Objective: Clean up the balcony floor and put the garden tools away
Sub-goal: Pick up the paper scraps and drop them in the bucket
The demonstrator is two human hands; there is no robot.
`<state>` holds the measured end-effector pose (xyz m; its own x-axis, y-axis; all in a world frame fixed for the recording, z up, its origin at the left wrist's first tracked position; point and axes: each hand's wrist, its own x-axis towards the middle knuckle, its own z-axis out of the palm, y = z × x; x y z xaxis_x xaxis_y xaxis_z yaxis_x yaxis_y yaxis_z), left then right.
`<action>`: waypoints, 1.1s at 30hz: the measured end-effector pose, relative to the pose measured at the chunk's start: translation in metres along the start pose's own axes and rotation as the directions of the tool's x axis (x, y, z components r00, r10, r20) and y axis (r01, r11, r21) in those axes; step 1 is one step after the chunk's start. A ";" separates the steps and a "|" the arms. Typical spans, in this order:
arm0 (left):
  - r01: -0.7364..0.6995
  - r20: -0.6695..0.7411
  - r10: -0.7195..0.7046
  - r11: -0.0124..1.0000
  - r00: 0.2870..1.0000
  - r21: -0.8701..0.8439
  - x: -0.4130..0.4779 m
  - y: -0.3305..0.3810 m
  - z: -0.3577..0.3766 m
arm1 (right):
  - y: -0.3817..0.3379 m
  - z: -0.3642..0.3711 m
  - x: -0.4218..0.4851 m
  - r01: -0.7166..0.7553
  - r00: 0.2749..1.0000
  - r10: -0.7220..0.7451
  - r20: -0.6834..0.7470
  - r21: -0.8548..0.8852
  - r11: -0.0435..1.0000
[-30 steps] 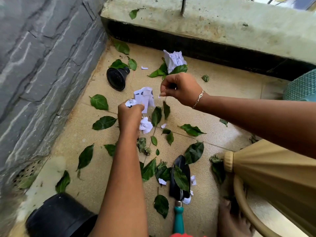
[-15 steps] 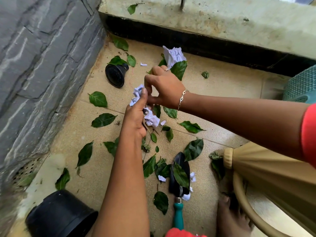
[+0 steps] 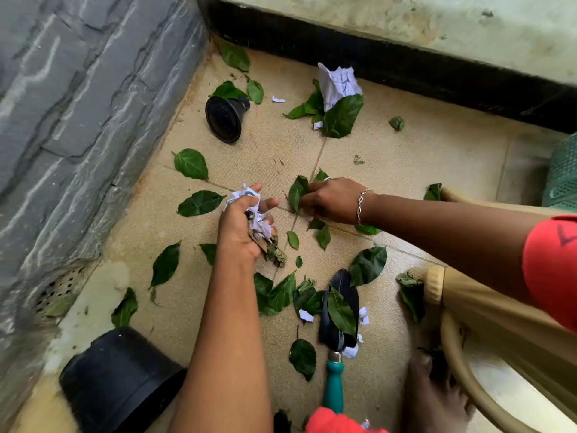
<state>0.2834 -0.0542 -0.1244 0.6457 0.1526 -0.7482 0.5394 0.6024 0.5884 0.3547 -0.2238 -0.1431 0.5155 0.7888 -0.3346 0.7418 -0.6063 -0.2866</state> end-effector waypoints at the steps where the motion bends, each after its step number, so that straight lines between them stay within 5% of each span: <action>1: 0.003 0.000 -0.003 1.000 1.000 0.007 -0.001 0.000 0.000 | 0.001 0.002 0.001 -0.007 1.000 0.007 -0.004 0.017 1.000; 5: 0.034 0.045 -0.036 0.998 0.998 0.059 -0.001 0.003 0.000 | 0.008 -0.003 0.002 -0.098 0.977 0.137 -0.163 0.227 0.969; 9: 0.078 0.097 -0.091 0.989 0.991 0.126 -0.001 0.004 0.002 | -0.017 -0.028 0.015 0.042 0.925 0.126 -0.358 0.427 0.903; 17: -0.056 0.007 0.056 0.996 0.998 0.064 -0.005 0.011 -0.016 | -0.053 -0.025 0.040 -0.001 0.931 0.142 -0.336 0.387 0.922; 22: -0.183 -0.226 0.187 0.982 0.956 0.040 0.000 0.011 -0.037 | -0.056 -0.020 0.050 0.033 0.990 0.051 -0.132 0.565 0.824; 27: -0.125 -0.233 0.137 0.990 0.963 0.064 0.008 0.015 -0.063 | -0.047 0.002 0.045 0.027 1.000 -0.021 -0.023 0.269 0.963; 33: -0.035 -0.174 0.043 0.998 0.984 0.046 0.007 0.006 -0.042 | -0.052 0.011 0.044 0.066 0.998 -0.063 -0.022 0.164 0.984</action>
<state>0.2683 -0.0164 -0.1390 0.5639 0.3126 -0.7644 0.5404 0.5602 0.6278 0.3340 -0.1588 -0.1532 0.4770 0.8277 -0.2957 0.6941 -0.5611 -0.4510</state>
